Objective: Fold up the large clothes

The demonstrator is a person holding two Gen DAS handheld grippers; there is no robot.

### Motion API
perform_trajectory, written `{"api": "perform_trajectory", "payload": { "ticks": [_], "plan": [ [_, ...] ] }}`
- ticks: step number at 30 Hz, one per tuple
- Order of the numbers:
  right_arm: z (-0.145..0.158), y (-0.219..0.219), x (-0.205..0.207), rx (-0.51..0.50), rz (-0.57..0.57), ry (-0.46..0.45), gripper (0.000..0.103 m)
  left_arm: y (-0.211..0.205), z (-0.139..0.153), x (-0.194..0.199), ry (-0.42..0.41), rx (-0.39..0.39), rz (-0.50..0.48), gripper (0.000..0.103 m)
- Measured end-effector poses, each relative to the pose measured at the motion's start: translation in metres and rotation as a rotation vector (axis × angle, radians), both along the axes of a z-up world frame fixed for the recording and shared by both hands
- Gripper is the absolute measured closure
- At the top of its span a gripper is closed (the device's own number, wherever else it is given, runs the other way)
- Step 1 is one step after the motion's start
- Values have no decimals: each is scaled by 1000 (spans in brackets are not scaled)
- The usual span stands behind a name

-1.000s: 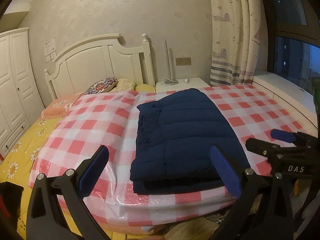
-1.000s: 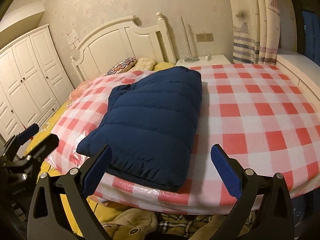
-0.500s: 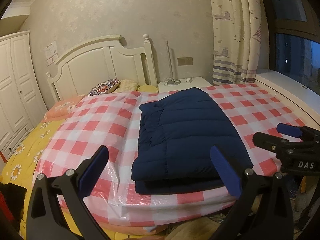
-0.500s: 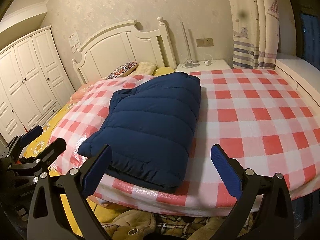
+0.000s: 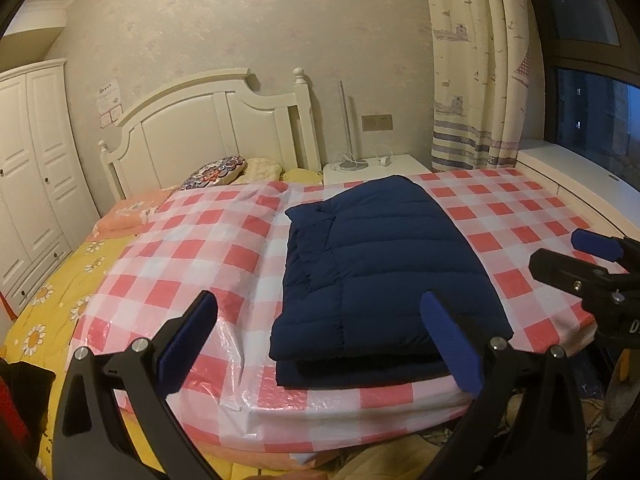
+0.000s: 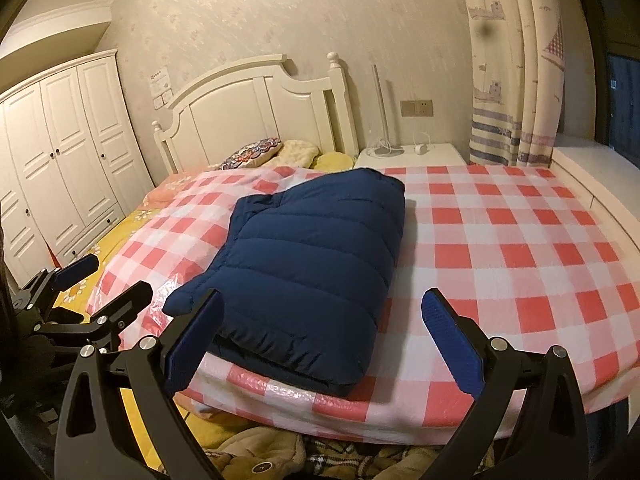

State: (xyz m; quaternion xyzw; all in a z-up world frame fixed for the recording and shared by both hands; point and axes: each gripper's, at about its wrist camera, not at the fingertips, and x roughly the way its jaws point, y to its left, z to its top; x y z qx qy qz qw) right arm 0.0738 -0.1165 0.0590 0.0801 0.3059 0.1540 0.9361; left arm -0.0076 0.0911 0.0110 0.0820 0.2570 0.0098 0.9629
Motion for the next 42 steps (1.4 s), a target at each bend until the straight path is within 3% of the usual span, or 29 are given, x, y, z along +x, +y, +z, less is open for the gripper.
{"api": "perform_trajectory", "payload": {
  "ticks": [22,42],
  "plan": [
    [18,9,-14,-59,31,-78,6,1,2,-4,-13,7,18,2],
    [21,7,-15,-64,18,-90,6,-8,5,-4,-14,4,19,2]
  ]
}}
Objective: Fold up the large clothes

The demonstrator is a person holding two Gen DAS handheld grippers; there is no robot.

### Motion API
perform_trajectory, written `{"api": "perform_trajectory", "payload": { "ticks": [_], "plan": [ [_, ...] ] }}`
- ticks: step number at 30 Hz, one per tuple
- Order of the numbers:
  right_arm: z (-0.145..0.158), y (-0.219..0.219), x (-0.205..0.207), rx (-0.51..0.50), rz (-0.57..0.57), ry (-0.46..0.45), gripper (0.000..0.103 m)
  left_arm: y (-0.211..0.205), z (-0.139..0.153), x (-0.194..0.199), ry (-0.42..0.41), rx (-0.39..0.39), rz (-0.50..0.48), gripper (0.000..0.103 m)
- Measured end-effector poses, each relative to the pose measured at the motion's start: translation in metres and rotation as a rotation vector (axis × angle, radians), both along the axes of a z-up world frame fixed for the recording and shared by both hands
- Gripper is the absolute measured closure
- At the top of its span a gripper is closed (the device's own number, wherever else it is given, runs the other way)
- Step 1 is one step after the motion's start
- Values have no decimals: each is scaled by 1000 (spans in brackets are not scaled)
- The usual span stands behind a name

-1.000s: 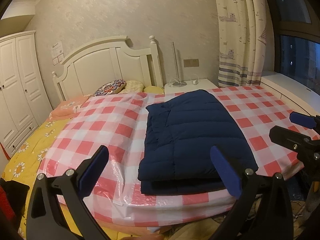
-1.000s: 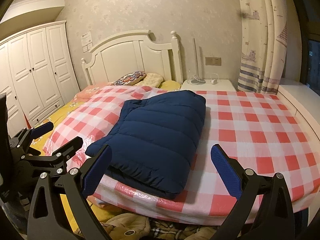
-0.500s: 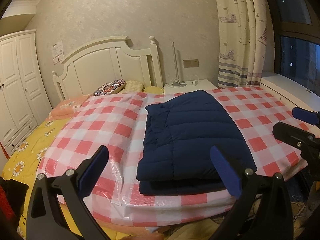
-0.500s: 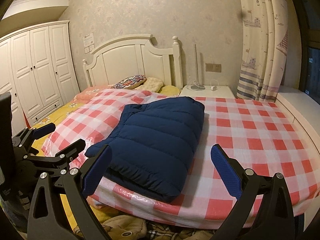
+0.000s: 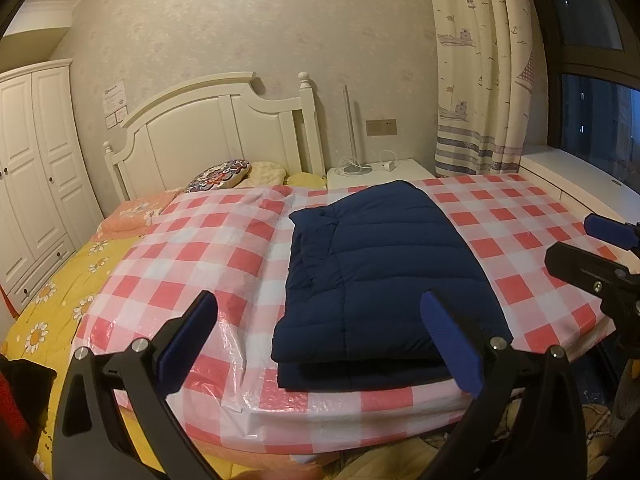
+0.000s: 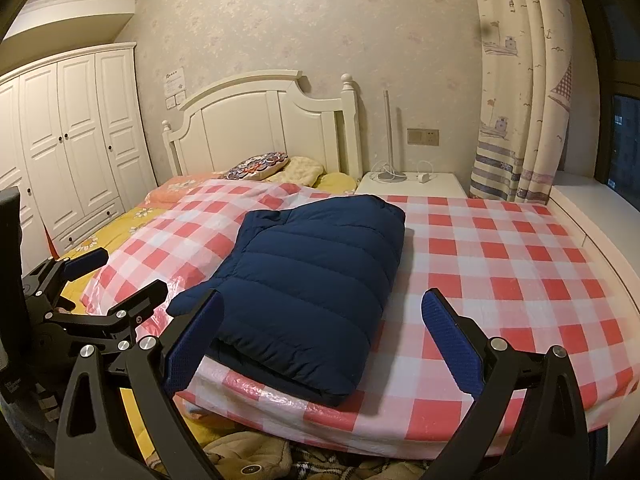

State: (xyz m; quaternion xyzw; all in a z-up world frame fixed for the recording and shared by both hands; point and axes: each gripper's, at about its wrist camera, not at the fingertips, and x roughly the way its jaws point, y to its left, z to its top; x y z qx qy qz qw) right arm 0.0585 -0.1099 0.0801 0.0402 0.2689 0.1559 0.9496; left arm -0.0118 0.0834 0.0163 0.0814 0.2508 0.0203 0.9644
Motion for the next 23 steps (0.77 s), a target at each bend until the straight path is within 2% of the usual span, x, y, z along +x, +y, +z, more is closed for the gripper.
{"api": "perform_trajectory", "payload": {
  "ticks": [9,14,15,17,19,21,23],
  "plan": [
    [-9,2,4,-14,6,19,6,-4,-2,2,4,9,17,2],
    [-26,0,13,-14,11,64,6,-9,-16,11,-1,-30,-13,2],
    [-31,-2,16,-12,10,76,6,-14,-20,17,-1,-7,-15,2],
    [-40,-6,24,-2,8,105,6,-15,-26,37,56,39,-36,2],
    [-47,-21,37,3,-5,126,6,1,-28,65,106,39,-14,2],
    [-46,-50,54,-4,-37,119,6,34,-29,103,137,36,81,2],
    [-39,-113,80,4,-125,104,6,82,-28,150,179,15,173,2]
  ]
}}
